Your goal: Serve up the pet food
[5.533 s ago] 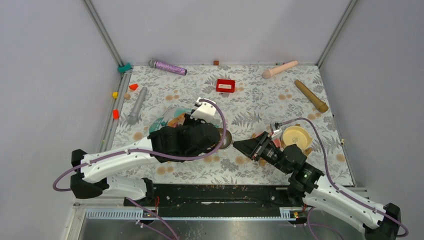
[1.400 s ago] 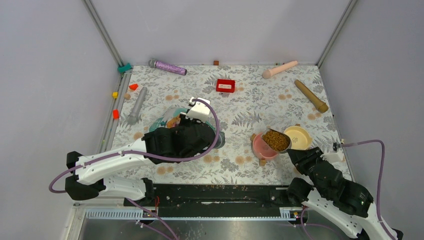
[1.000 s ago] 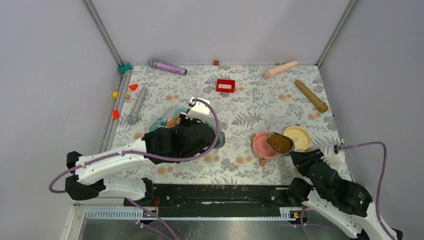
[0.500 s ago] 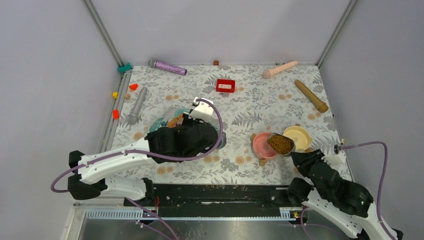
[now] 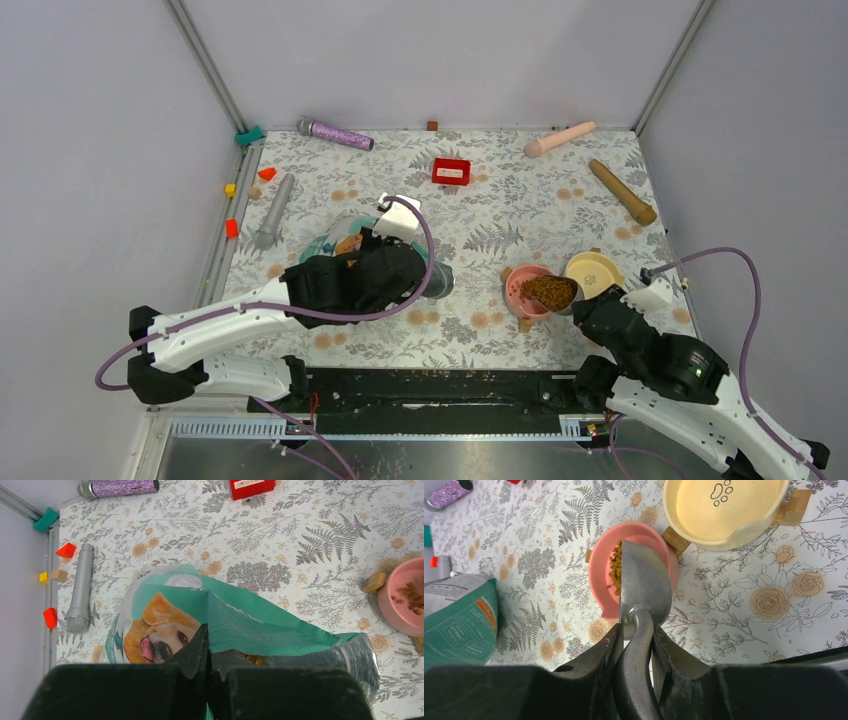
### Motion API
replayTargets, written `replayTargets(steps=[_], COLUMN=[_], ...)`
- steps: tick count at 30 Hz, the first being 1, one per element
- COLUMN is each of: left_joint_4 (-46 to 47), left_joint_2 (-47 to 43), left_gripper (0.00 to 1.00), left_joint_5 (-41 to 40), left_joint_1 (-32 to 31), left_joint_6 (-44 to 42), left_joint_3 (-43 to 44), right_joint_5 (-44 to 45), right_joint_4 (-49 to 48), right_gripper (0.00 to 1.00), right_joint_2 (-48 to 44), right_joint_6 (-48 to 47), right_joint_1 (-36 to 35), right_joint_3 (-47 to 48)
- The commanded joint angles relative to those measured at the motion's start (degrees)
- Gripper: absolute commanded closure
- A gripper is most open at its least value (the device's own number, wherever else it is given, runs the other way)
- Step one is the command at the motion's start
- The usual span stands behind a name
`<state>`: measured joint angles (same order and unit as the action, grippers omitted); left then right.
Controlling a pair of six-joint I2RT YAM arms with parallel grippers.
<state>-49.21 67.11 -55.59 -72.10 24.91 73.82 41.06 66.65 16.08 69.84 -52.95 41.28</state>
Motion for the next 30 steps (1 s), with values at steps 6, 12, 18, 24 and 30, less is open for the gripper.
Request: replayTargets(steps=[6,12,18,24,30], left_joint_4=[4.65,4.64,4.65,4.65,4.65], left_joint_2=[-2.09,-1.85,-1.90,-2.10,-2.08], left_gripper=[1.00,1.00,1.00,1.00,1.00], left_joint_5=[-0.47,-0.62,-0.98,-1.45,-1.54], left_joint_1=[0.20,0.20,0.20,0.20,0.20], left_joint_6=[0.14,0.22,-0.07,-0.08,-0.21], left_joint_3=[0.45,0.32,0.19,0.07,0.02], right_joint_5=[3.05,2.85,2.82,1.72,2.30], right_joint_4=[-1.65,-1.59,-1.60,2.07,4.87], right_gripper=[1.00,1.00,1.00,1.00,1.00], right_joint_2=[5.68,7.57,9.00,13.98,16.53], right_joint_6=[-3.33,-4.10,-7.97,-11.73,-15.97], right_joint_1=[0.28,0.30,0.30,0.30,0.30], right_joint_3=[4.03,4.06,5.49,8.87,12.52])
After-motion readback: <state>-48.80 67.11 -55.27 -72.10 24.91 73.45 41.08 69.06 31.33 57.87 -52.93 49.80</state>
